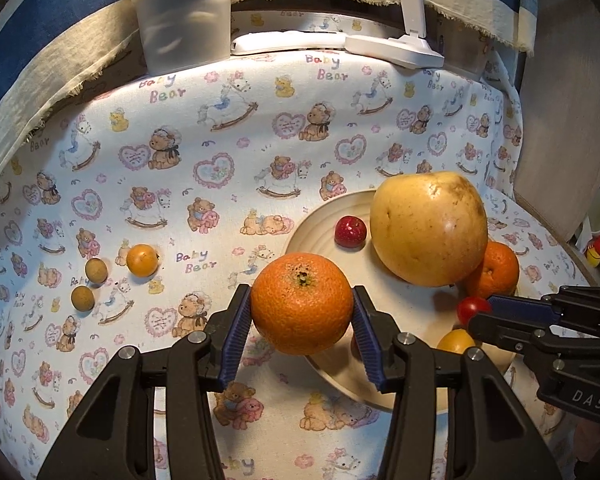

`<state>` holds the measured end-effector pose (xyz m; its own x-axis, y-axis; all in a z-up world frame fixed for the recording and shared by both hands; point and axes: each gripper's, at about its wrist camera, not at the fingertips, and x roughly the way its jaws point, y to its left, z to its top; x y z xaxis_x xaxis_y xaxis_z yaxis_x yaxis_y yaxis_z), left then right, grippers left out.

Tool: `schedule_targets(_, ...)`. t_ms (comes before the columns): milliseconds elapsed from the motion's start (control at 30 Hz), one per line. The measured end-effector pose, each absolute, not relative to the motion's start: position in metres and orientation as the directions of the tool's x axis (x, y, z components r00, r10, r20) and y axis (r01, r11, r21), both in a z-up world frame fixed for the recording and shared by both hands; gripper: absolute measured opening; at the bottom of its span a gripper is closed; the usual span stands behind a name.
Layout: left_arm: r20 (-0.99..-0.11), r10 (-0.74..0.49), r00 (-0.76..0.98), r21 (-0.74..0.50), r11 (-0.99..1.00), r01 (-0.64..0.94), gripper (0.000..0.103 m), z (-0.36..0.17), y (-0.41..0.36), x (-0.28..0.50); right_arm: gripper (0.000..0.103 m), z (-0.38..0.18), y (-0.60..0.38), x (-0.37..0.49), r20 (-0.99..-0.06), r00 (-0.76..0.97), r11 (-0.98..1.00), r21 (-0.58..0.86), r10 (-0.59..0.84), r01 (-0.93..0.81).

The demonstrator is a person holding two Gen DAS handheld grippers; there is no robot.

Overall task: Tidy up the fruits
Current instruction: 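Carry the mandarin and the cherry tomato over the plate with both grippers, then open the left gripper to drop the mandarin on the plate while the right lowers and releases the tomato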

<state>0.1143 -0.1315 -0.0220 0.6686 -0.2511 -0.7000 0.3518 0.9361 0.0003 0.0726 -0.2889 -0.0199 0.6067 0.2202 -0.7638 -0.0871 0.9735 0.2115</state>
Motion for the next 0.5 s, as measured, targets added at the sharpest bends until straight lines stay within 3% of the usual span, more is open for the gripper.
schedule_targets(333, -0.680, -0.247, 0.690, 0.015, 0.937, 0.350, 0.049, -0.019, -0.131, 0.111, 0.025, -0.019, -0.292, 0.072, -0.771, 0.598, 0.973, 0.221, 0.219, -0.072)
schedule_targets(500, -0.643, -0.235, 0.729, 0.050, 0.937, 0.346, 0.062, -0.012, -0.133, 0.103, 0.034, -0.017, -0.296, 0.070, -0.765, 0.599, 0.966, 0.248, 0.237, -0.066)
